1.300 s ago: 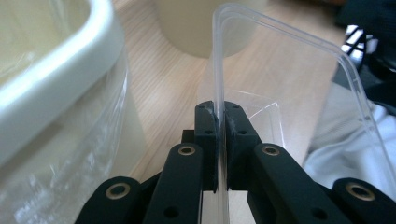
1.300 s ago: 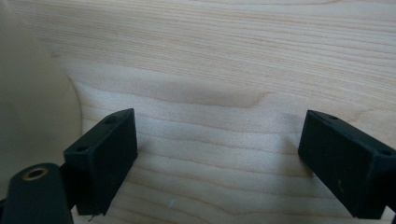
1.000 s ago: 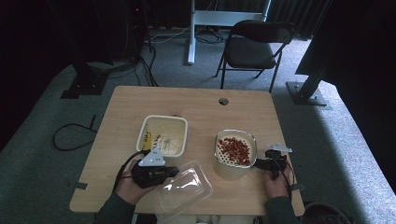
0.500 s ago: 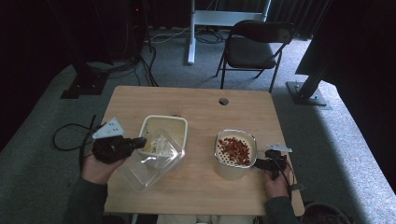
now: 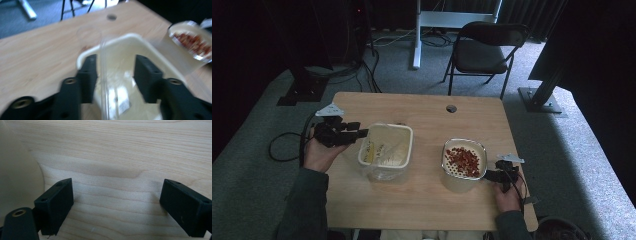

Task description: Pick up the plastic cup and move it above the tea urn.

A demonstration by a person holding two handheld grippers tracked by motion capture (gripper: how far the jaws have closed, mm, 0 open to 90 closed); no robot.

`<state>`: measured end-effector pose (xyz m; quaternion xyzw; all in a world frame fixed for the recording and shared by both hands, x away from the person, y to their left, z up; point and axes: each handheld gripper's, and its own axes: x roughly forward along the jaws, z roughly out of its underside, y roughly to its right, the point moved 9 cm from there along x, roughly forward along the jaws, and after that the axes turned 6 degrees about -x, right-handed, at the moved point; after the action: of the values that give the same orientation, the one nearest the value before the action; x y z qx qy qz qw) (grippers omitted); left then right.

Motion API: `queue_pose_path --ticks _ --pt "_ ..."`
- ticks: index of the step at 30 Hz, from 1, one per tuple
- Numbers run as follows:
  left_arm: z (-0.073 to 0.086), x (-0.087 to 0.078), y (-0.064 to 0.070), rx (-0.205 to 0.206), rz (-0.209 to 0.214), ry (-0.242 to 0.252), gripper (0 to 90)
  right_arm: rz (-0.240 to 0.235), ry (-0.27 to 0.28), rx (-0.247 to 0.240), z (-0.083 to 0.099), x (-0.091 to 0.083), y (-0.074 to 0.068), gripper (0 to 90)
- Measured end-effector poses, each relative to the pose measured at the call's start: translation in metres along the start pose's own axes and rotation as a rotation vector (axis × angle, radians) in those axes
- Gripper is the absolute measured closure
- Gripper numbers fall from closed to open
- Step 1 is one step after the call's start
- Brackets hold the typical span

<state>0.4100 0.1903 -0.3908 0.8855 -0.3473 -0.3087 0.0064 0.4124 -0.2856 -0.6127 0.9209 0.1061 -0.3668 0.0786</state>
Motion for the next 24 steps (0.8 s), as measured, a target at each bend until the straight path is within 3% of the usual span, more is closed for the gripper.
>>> queue_pose_path --ticks 7,22,24 --pt "-0.01 -0.009 -0.004 -0.016 0.006 0.074 45.8 0.0 0.0 -0.001 0.0 0.0 0.0 11.2" --pt "-0.008 0.005 -0.02 -0.007 -0.025 0.069 45.0 0.0 0.0 -0.001 0.0 0.0 0.0 11.2" --pt "-0.01 0.012 -0.027 0.008 -0.041 0.088 44.8 0.0 0.0 -0.001 0.0 0.0 0.0 11.2"
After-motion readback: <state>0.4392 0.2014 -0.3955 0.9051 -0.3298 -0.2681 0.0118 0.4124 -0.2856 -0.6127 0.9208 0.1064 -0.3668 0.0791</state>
